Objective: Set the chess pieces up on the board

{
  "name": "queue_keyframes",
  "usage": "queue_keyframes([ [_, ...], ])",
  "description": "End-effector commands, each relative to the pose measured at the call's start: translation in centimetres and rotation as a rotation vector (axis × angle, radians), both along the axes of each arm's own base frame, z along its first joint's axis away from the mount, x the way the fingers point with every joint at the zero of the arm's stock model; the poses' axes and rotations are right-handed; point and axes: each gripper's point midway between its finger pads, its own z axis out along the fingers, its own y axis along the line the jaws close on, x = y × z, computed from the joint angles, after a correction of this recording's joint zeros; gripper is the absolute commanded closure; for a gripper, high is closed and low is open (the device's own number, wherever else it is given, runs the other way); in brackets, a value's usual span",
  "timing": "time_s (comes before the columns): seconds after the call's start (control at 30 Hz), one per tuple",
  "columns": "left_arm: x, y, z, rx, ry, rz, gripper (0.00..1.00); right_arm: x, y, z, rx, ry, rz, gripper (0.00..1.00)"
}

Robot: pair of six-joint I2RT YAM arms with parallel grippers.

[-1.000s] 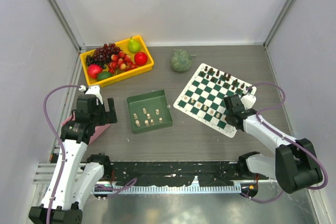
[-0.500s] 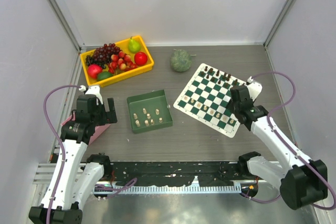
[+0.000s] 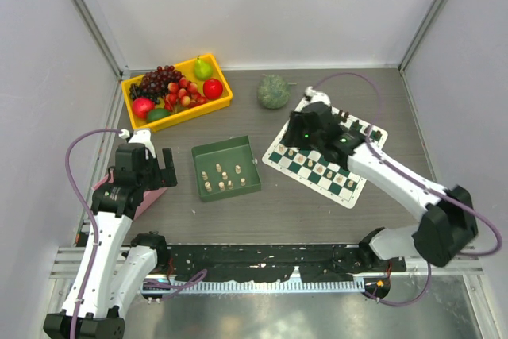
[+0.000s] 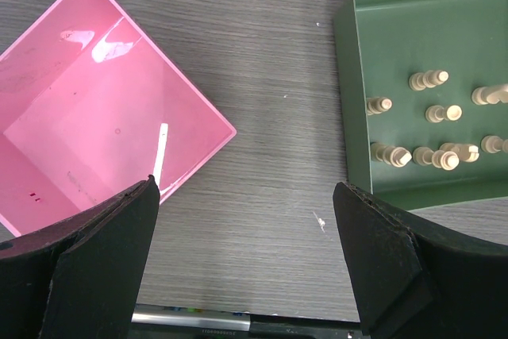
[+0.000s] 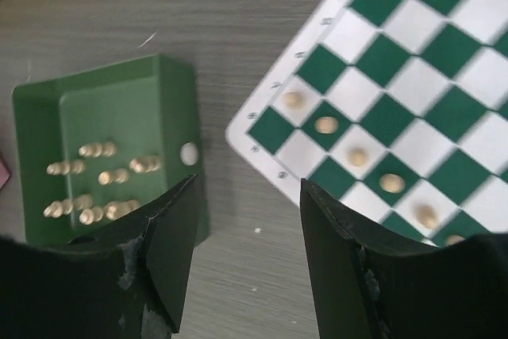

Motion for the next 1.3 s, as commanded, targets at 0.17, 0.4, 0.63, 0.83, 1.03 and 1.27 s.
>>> queue_keyframes([
  [0.17,0.6,0.0,1.8,-0.005,-0.062,0.001,0.01,-2.3,16.7,-1.6,-0.039,0.083,0.455,0.41],
  [0.4,0.6,0.2,1.9,0.003,-0.066,0.006,0.01,-3.9,22.5,-5.2,-0.151,0.143,0.536,0.44],
  [0.63,0.6,0.2,1.9,0.001,-0.065,0.004,0.01,-4.7,24.6,-7.2,-0.192,0.169,0.584,0.51],
  [0.83,0.5,0.2,1.9,0.002,-0.065,0.003,0.01,-4.6,25.0,-8.5,-0.226,0.195,0.587,0.53],
  [1.03,0.6,0.2,1.9,0.003,-0.067,0.004,0.01,-3.9,25.0,-9.1,-0.250,0.183,0.564,0.57],
  [1.27,0.6,0.2,1.8,0.002,-0.064,0.003,0.01,-3.6,25.4,-9.7,-0.266,0.187,0.568,0.59],
])
